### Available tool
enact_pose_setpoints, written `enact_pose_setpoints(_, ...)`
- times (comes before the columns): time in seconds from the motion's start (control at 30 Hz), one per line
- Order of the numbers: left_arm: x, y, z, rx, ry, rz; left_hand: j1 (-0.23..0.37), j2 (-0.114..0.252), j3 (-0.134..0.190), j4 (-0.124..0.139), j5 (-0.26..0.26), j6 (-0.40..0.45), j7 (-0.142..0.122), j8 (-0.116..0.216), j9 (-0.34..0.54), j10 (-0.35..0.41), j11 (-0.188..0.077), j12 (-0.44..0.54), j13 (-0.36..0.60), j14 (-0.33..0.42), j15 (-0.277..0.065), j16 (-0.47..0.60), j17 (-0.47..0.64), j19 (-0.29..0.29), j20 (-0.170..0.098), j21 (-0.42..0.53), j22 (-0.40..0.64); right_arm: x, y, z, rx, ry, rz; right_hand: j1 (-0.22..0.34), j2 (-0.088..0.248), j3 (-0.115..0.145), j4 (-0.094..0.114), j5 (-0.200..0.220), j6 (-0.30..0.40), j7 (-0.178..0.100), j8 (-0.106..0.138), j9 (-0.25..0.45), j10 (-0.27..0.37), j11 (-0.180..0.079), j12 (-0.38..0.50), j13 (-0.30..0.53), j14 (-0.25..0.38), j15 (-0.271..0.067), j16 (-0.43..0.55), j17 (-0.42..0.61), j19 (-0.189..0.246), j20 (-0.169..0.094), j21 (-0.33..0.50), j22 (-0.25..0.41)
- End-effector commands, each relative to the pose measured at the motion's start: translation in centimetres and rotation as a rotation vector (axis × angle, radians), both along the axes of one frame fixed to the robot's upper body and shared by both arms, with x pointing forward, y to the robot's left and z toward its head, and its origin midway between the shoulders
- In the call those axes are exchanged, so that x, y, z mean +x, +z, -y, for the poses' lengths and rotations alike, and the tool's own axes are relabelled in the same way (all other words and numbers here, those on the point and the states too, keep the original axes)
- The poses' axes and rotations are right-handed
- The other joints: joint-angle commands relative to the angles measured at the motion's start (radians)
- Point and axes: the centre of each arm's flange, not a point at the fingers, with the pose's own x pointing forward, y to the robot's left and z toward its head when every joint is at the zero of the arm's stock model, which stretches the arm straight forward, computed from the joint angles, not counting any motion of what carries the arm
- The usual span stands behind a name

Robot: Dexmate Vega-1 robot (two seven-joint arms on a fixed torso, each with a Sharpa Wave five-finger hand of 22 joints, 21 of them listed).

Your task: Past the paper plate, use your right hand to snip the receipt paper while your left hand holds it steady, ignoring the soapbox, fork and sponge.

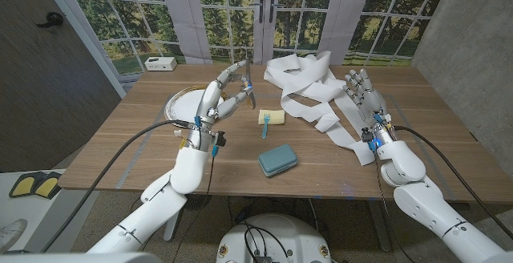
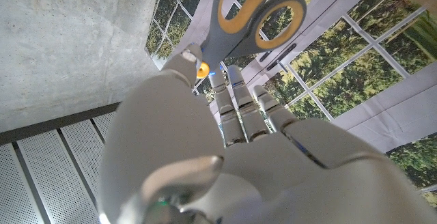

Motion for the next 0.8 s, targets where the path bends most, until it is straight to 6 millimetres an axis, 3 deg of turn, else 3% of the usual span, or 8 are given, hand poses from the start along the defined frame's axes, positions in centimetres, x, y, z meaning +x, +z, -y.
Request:
enact_pose_setpoints(0.03, 0.6, 0.1, -1.2, -0.078, -0.037, -0.061, 0.0, 0.009, -0.007, 0.001, -0.001, 0.008, 0.006, 0.003, 0.004, 0.187, -0.184, 0.009, -0.001, -0.002, -0.183, -0.002, 0.004, 0.004, 0.004, -0.004, 0.006, 0.0, 0.1, 0.1, -0.004, 0.006, -0.003, 0.01, -0.002, 0.003, -0.001, -0.006, 0.008, 0.0, 0.006, 0.004, 0.007, -0.002, 0.003, 0.004, -0.001, -0.002, 0.004, 0.002, 0.001, 0.006, 0.0, 0.006)
enact_pose_setpoints(0.33, 1.3, 0.0, -1.7, -0.137, -0.106, -0.136, 0.001, 0.01, -0.007, 0.001, -0.002, 0.015, 0.002, 0.003, 0.003, 0.186, -0.185, 0.013, -0.005, -0.003, -0.182, -0.006, 0.006, 0.001, 0.007, -0.004, 0.006, -0.5, 0.2, 0.5, -0.008, 0.001, 0.005, 0.01, -0.002, 0.005, -0.001, -0.008, 0.009, -0.001, 0.005, 0.005, 0.007, -0.001, 0.002, 0.005, -0.001, 0.0, 0.004, 0.003, 0.001, 0.005, 0.0, 0.006)
enact_pose_setpoints(0.4, 1.5, -0.1, -1.7, -0.143, -0.115, -0.149, 0.002, 0.011, -0.007, 0.001, -0.002, 0.029, -0.012, 0.007, 0.004, 0.185, -0.185, 0.015, -0.007, -0.004, -0.182, -0.008, 0.007, 0.001, 0.006, -0.004, 0.006, -0.7, 0.2, 0.6, -0.007, 0.0, 0.007, 0.01, -0.002, 0.005, -0.001, -0.008, 0.008, -0.001, 0.005, 0.005, 0.008, -0.001, 0.002, 0.005, -0.001, 0.0, 0.004, 0.003, 0.001, 0.005, 0.0, 0.006)
enact_pose_setpoints(0.57, 2.2, -0.2, -1.9, -0.131, -0.156, -0.202, 0.0, 0.017, -0.007, 0.003, -0.005, 0.108, -0.084, 0.029, 0.006, 0.169, -0.185, 0.026, -0.006, -0.015, -0.179, -0.019, 0.015, -0.007, 0.018, -0.006, 0.006, -0.9, -0.1, 0.7, -0.005, -0.008, 0.004, 0.009, -0.002, 0.006, -0.001, -0.008, 0.01, -0.002, 0.005, 0.005, 0.009, -0.002, 0.002, 0.005, -0.001, -0.001, 0.004, 0.003, 0.001, 0.006, 0.0, 0.006)
enact_pose_setpoints(0.67, 2.8, -0.3, -2.2, -0.133, -0.188, -0.239, -0.002, 0.026, -0.006, 0.005, -0.007, 0.195, -0.09, 0.052, 0.008, 0.153, -0.187, 0.037, 0.003, -0.028, -0.177, -0.028, 0.023, -0.013, 0.027, -0.006, 0.006, -1.0, -0.4, 0.7, -0.001, -0.01, -0.001, 0.009, -0.002, 0.006, -0.001, -0.009, 0.01, -0.002, 0.005, 0.005, 0.009, -0.003, 0.002, 0.005, -0.002, -0.001, 0.004, 0.004, 0.001, 0.006, 0.0, 0.006)
enact_pose_setpoints(0.8, 3.5, -0.4, -2.4, -0.144, -0.238, -0.275, -0.002, 0.033, -0.006, 0.007, -0.009, 0.212, -0.088, 0.053, 0.008, 0.134, -0.188, 0.038, 0.007, -0.033, -0.176, -0.028, 0.031, -0.019, 0.031, -0.007, 0.007, -1.1, -0.6, 0.7, -0.004, -0.011, -0.001, 0.01, -0.003, 0.007, -0.002, -0.009, 0.01, -0.002, 0.005, 0.005, 0.009, -0.003, 0.001, 0.006, -0.001, 0.0, 0.004, 0.004, 0.001, 0.005, 0.0, 0.006)
